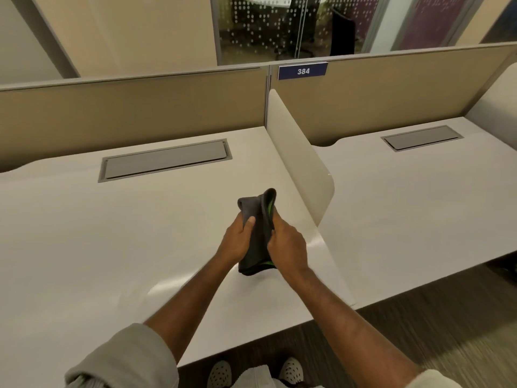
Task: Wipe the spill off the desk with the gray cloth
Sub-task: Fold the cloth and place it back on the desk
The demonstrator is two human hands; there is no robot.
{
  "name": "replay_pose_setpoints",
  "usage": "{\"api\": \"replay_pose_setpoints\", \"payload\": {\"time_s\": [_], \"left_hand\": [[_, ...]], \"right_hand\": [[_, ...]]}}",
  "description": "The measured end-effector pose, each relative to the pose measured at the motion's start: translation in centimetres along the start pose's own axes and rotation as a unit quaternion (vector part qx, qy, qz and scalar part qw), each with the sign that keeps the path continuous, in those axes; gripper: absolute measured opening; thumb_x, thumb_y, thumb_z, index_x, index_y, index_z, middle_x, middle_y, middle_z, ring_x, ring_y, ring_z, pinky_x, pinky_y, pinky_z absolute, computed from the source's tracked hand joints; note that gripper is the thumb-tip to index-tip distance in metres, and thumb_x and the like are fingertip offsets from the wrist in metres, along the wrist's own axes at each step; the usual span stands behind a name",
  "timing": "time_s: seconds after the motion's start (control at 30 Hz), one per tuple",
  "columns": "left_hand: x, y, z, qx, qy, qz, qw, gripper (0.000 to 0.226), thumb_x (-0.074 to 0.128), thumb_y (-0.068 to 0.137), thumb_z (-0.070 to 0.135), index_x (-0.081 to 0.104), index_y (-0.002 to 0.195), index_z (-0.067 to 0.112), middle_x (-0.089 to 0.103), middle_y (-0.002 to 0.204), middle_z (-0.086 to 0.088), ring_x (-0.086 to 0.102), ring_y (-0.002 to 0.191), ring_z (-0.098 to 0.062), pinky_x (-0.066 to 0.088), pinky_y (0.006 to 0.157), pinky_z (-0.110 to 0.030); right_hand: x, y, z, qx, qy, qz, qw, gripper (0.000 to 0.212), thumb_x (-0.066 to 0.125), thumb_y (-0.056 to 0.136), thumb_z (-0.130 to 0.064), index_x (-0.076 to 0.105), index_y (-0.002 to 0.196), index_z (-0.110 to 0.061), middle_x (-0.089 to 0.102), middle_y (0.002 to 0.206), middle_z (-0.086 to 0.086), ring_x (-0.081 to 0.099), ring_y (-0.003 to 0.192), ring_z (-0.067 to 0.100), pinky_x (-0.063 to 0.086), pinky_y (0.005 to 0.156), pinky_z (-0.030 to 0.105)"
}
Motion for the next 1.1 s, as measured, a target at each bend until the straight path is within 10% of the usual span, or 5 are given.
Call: {"api": "replay_pose_setpoints", "payload": {"time_s": [0.23, 0.43, 0.63, 0.83, 1.1], "left_hand": [[0.3, 0.0, 2.4, 0.035, -0.122, -0.014, 0.992, 0.059, 0.048, 0.095, 0.062, 0.048, 0.143, 0.027, 0.066, 0.127, 0.006, 0.063, 0.116, -0.006, 0.051, 0.096, -0.024], [-3.7, 1.0, 1.1, -0.015, -0.170, 0.083, 0.982, 0.038, 0.048, 0.105, 0.033, 0.054, 0.139, 0.018, 0.069, 0.124, -0.002, 0.067, 0.113, -0.017, 0.055, 0.090, -0.027], [-6.5, 2.5, -0.4, -0.070, -0.214, 0.055, 0.973, 0.041, 0.045, 0.105, 0.041, 0.054, 0.134, 0.015, 0.069, 0.121, -0.007, 0.067, 0.110, -0.030, 0.057, 0.079, -0.037], [-7.6, 2.9, 1.9, -0.023, -0.269, -0.045, 0.962, 0.029, 0.047, 0.104, 0.041, 0.063, 0.119, 0.022, 0.078, 0.102, 0.006, 0.077, 0.094, -0.016, 0.059, 0.072, -0.025], [-11.0, 4.0, 3.8, -0.022, -0.197, -0.043, 0.979, 0.031, 0.054, 0.100, 0.045, 0.065, 0.115, 0.020, 0.075, 0.104, 0.001, 0.074, 0.096, -0.022, 0.059, 0.072, -0.030]], "right_hand": [[3.1, -0.5, -3.9, -0.010, 0.042, -0.077, 0.996, 0.063, 0.023, 0.104, -0.058, 0.030, 0.152, -0.018, 0.060, 0.135, 0.010, 0.063, 0.119, 0.025, 0.057, 0.094, 0.041], [5.8, -2.4, -5.9, -0.096, 0.079, -0.199, 0.972, 0.070, 0.043, 0.107, -0.030, 0.000, 0.163, -0.024, -0.003, 0.172, -0.004, -0.008, 0.157, 0.014, 0.008, 0.125, 0.037], [0.0, 0.9, -3.0, 0.049, 0.292, -0.025, 0.955, 0.038, 0.061, 0.100, -0.015, 0.062, 0.138, -0.017, 0.065, 0.138, 0.003, 0.060, 0.128, 0.016, 0.052, 0.106, 0.031], [1.4, 4.3, -2.7, 0.158, 0.365, -0.187, 0.898, 0.062, 0.064, 0.095, -0.044, 0.045, 0.151, -0.024, 0.058, 0.145, 0.003, 0.060, 0.126, 0.031, 0.054, 0.099, 0.048], [1.7, 6.5, -6.0, 0.099, 0.355, -0.177, 0.913, 0.050, 0.071, 0.094, -0.020, 0.053, 0.141, -0.024, 0.069, 0.130, 0.004, 0.069, 0.113, 0.027, 0.063, 0.084, 0.045]]}}
Point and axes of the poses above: each hand's wrist, its own y-axis towards the middle knuckle, its own x-axis out of the palm, z = x × y, the point moved 10 cm from there along y, towards the middle knuckle
